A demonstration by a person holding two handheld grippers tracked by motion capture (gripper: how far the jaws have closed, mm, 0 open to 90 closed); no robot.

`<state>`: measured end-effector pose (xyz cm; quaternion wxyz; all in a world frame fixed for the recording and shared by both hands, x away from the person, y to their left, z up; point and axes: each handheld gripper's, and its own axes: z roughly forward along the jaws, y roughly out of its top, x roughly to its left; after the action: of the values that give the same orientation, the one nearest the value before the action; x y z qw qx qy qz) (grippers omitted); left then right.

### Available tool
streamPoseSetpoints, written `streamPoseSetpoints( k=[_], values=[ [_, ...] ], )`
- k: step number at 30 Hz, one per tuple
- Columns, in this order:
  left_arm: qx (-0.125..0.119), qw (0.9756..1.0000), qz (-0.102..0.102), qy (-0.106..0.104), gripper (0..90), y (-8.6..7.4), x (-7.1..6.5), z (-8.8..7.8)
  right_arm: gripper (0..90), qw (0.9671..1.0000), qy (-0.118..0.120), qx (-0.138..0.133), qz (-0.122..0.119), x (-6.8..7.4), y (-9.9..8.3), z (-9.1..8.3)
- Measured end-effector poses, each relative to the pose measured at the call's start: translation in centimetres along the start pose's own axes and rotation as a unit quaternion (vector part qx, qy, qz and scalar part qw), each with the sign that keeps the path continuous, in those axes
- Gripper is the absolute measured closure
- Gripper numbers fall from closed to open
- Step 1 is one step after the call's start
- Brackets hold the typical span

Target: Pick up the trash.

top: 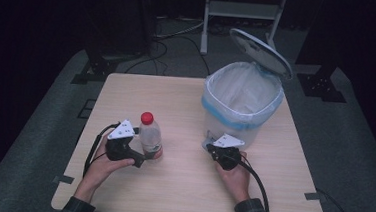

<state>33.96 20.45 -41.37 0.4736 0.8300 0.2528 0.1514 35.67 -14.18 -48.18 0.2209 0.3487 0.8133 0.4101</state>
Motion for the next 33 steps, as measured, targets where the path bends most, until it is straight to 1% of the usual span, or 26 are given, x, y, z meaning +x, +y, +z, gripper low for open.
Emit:
streamPoseSetpoints(
  k=[3,8,12,16,19,24,29,31,33],
  values=[
    [0.004,1.0000,0.001,-0.002,0.0,0.1,0.1,0.4,89.5,1.0000,0.000,0.000,0.000,0.0,0.0,0.0],
    [0.005,0.9999,0.002,-0.010,0.0,0.2,0.1,1.0,89.5,1.0000,0.000,0.000,0.000,0.0,0.0,0.0],
    [0.008,0.9999,0.004,-0.008,0.0,0.2,0.1,1.4,89.5,1.0000,0.000,0.000,0.000,0.0,0.0,0.0],
    [0.007,0.9999,0.007,-0.004,3.9,0.2,0.0,1.5,89.5,1.0000,0.000,0.000,0.000,0.0,0.0,0.0],
    [0.004,1.0000,0.004,-0.002,5.4,0.1,0.1,1.4,89.5,1.0000,0.000,0.000,0.000,0.0,0.0,0.0],
    [-0.002,1.0000,0.002,-0.004,13.0,-0.1,0.2,1.3,89.5,1.0000,0.000,0.000,-0.001,0.0,0.0,0.0],
    [-0.001,1.0000,0.000,-0.005,15.5,-0.1,0.3,1.3,89.5,1.0000,0.000,0.000,0.000,0.0,0.0,0.0],
    [-0.002,1.0000,0.002,-0.006,20.7,-0.1,0.3,1.3,89.5,1.0000,0.001,0.000,0.001,0.0,0.0,0.0],
    [-0.002,1.0000,0.003,-0.006,21.2,-0.1,0.3,1.3,89.5,1.0000,0.001,0.000,0.001,0.0,0.0,0.0]
  ],
)
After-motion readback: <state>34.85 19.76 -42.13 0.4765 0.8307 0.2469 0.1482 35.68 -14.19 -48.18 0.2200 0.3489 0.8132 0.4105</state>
